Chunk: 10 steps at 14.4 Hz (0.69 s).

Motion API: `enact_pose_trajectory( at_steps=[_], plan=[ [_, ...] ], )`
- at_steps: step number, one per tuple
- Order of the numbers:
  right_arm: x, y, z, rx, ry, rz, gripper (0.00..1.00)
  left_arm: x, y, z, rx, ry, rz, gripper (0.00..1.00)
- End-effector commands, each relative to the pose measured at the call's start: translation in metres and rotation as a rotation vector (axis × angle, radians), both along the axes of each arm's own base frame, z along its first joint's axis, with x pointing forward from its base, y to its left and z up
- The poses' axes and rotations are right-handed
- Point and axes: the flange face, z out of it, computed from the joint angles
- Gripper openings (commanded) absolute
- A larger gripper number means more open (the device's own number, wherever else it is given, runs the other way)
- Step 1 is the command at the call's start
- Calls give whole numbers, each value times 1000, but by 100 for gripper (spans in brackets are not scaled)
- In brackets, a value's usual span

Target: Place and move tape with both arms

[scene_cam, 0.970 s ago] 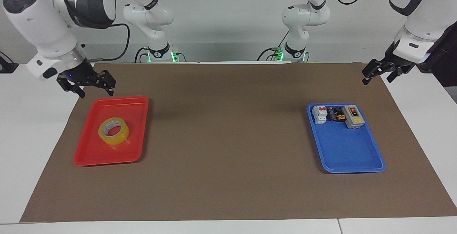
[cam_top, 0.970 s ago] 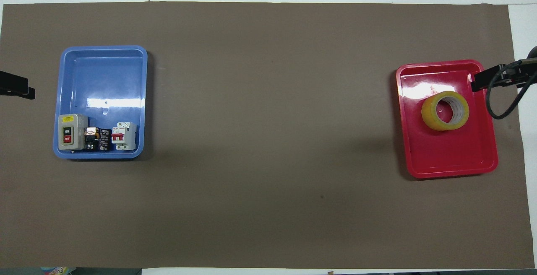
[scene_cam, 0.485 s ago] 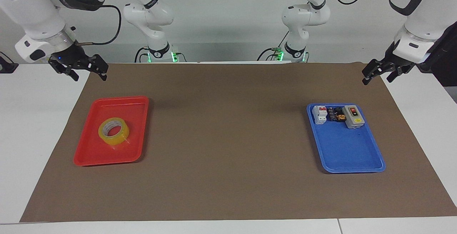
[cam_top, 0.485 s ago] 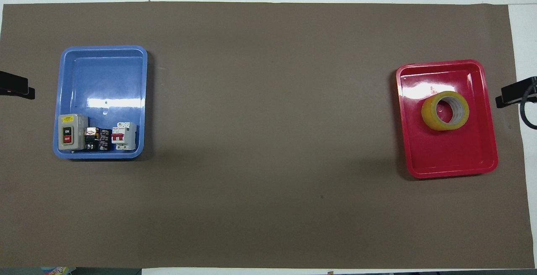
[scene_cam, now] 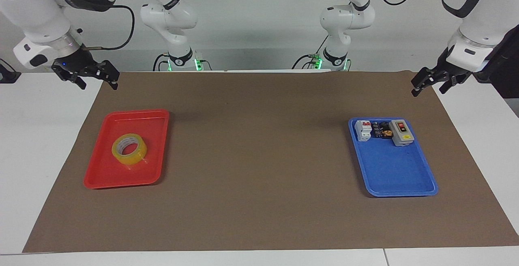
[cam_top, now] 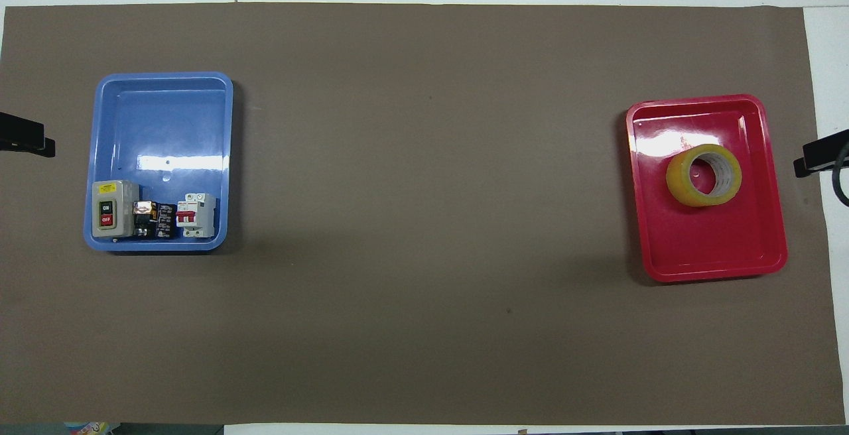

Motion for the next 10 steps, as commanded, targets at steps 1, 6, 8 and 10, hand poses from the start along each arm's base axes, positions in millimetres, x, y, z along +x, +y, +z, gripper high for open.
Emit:
enact_pose_trajectory(
  at_steps=[1,6,8,10],
  plan=[
    [-10,-1,-2,-11,-4,-5,100,-4,0,6,-11,3,-12,100],
    [3,1,3,-9,-53,-4,100,-3,0,5,-11,3,-12,100],
    [5,8,12,-10,-73,9,100,-3,0,5,-11,3,-12,100],
    [4,9,13,-9,-68,10,100,-4,0,6,-11,3,-12,100]
  ],
)
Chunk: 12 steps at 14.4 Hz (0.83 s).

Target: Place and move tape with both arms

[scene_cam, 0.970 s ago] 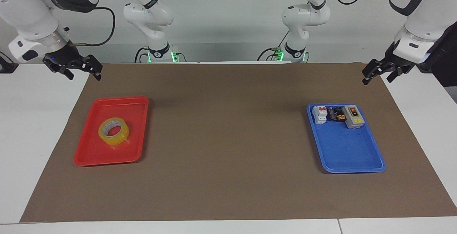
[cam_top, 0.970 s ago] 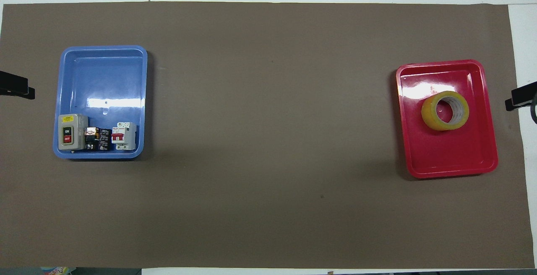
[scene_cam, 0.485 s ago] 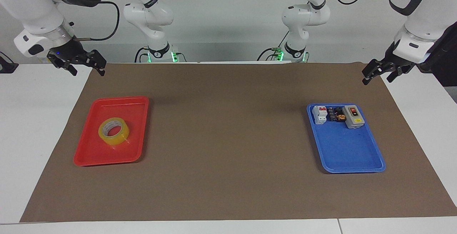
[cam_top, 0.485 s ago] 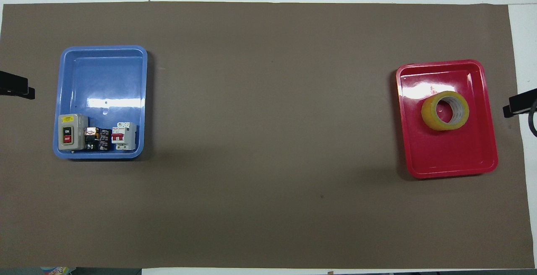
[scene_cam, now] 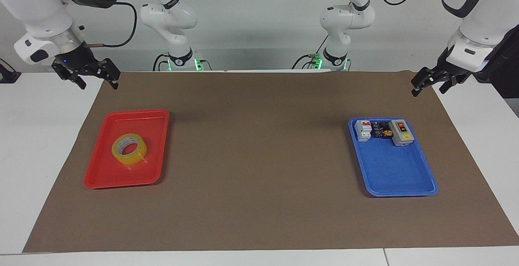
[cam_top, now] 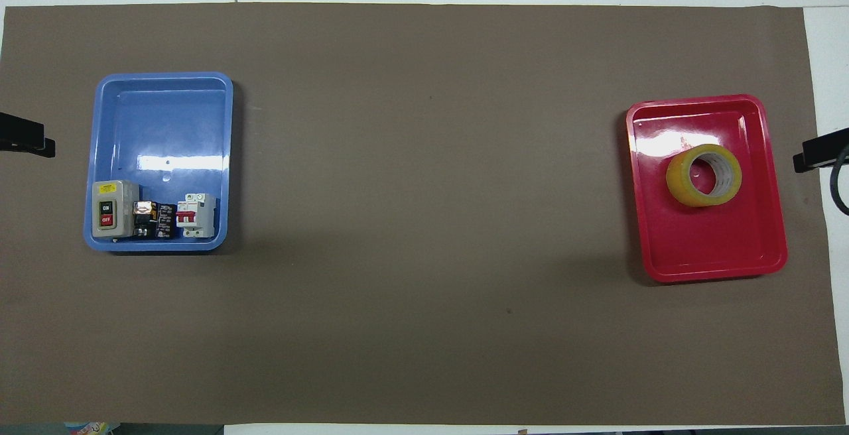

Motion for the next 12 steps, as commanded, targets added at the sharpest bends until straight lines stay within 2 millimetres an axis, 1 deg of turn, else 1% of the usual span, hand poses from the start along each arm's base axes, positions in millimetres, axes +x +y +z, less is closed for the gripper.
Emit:
enact_pose_trajectory(
  at_steps=[1,6,12],
  plan=[
    [-1,1,4,0,-4,-9,100,-3,0,5,-11,3,-12,100],
    [-2,-5,3,2,-1,-20,100,-3,0,5,-11,4,-12,100],
    [-3,-4,3,4,2,-16,100,-3,0,6,-11,1,-12,100]
  ],
)
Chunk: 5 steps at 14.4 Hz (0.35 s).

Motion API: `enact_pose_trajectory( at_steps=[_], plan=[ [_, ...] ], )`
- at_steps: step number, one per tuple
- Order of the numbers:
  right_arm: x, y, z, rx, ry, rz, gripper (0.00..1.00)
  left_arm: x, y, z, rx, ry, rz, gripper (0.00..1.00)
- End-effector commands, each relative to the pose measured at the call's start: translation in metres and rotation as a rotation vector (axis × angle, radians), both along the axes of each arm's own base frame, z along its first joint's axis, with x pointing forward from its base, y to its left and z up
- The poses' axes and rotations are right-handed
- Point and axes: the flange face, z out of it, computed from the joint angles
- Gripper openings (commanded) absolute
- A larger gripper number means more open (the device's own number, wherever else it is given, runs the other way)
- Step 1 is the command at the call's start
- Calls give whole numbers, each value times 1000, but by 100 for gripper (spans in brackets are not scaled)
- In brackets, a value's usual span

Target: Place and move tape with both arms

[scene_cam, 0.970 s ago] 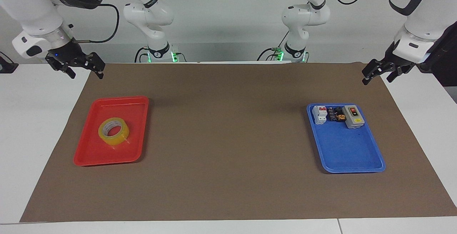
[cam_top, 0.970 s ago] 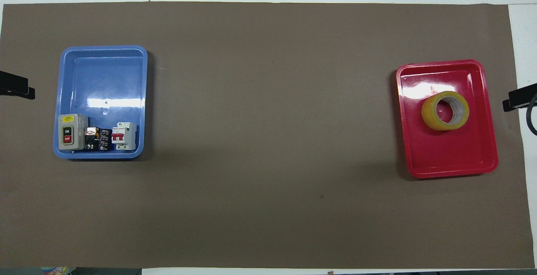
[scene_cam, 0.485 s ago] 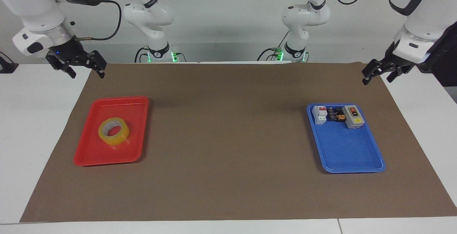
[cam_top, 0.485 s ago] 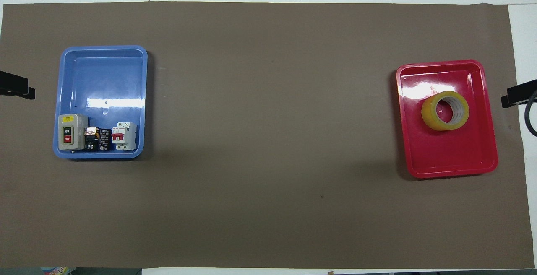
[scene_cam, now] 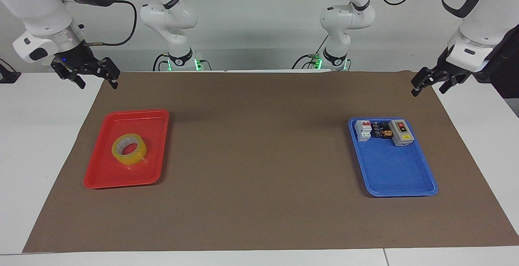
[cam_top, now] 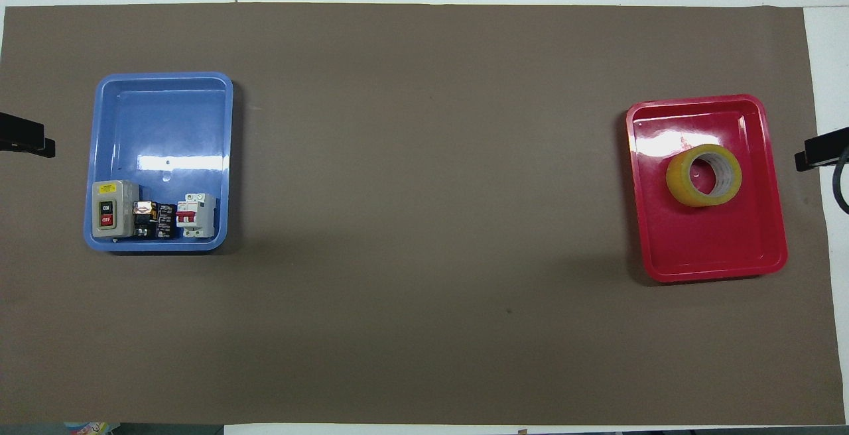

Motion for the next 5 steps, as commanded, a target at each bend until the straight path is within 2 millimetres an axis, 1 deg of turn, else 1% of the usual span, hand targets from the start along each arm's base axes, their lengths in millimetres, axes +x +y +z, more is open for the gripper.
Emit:
enact_pose_trajectory(
  at_steps=[1,5],
  plan=[
    [-2,-2,3,4,0,-11,100,-3,0,5,-11,4,-12,100],
    [-1,2,3,2,2,-5,100,-4,0,6,-11,3,-12,100]
  ],
)
